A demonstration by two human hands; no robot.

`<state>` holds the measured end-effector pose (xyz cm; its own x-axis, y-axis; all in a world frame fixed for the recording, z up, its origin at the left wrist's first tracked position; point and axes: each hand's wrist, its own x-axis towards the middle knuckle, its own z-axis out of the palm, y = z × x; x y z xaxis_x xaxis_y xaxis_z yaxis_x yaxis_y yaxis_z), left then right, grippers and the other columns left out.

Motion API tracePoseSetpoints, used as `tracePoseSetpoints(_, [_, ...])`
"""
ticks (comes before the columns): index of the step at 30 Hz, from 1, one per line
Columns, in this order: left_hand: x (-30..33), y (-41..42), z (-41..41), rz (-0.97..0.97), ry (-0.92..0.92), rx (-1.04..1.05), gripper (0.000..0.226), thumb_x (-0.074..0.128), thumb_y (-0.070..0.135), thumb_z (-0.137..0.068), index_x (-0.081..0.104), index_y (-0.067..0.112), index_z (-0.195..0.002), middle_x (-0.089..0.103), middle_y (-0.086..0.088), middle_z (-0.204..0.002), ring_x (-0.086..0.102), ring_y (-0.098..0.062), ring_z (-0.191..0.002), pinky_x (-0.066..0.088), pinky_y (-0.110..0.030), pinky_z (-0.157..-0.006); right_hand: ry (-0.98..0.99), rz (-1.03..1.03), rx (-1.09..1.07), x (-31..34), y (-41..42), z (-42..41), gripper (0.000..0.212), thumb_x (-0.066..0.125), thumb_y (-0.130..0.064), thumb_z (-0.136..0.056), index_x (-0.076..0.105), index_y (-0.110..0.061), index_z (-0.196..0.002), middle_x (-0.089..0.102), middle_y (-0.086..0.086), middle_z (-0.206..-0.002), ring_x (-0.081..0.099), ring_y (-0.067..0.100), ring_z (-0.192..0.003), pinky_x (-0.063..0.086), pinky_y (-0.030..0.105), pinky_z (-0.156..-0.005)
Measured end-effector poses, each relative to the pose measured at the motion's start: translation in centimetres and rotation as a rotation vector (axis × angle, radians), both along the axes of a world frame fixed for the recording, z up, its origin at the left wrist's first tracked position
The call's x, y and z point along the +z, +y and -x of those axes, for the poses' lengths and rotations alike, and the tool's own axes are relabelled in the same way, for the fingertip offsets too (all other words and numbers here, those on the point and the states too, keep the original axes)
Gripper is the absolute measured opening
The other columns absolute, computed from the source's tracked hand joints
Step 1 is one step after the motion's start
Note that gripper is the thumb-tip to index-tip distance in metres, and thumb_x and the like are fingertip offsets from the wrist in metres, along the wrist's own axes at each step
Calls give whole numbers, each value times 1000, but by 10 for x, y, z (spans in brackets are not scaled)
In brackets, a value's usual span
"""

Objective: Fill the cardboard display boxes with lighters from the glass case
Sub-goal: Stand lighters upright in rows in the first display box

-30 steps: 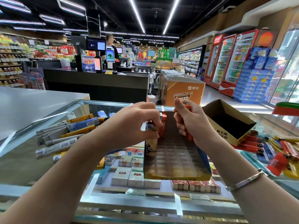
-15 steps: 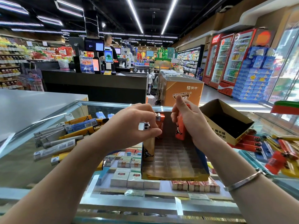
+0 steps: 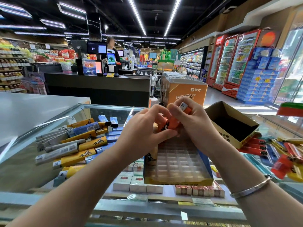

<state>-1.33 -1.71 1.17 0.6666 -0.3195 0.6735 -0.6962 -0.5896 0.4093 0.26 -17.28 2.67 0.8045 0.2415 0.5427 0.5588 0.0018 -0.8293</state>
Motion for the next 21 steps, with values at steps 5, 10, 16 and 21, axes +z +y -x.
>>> tracePoseSetpoints(5, [0,-4,0,122,115,-98,43,75,26,-72,52,25,-109,61,14,-86,55,-2,-76,47,-17,-66,-78,104,-5,0,2,2,28,67,-43,-70,50,-23,-81,53,-2,-61,50,7,-52,43,18,-45])
tracePoseSetpoints(10, [4,0,1,148,117,-116,65,72,17,-78,37,55,-119,59,14,-86,56,-8,-75,51,-39,-77,-63,11,12,4,-5,-4,33,53,-52,-78,48,-20,-83,57,0,-60,52,17,-49,45,25,-45])
tracePoseSetpoints(16, [4,2,-1,224,171,-155,37,63,16,-86,48,48,-95,62,20,-90,58,0,-79,55,-37,-74,17,118,-484,-5,-25,-33,22,51,-30,-94,55,-19,-76,56,2,-73,50,11,-67,40,20,-61])
tracePoseSetpoints(21, [4,3,-7,281,160,-157,15,62,21,-86,58,35,-84,66,12,-84,62,-3,-81,55,-22,-67,174,247,-462,-17,-28,-43,15,57,-16,-90,60,-21,-77,56,0,-73,52,12,-72,45,26,-67])
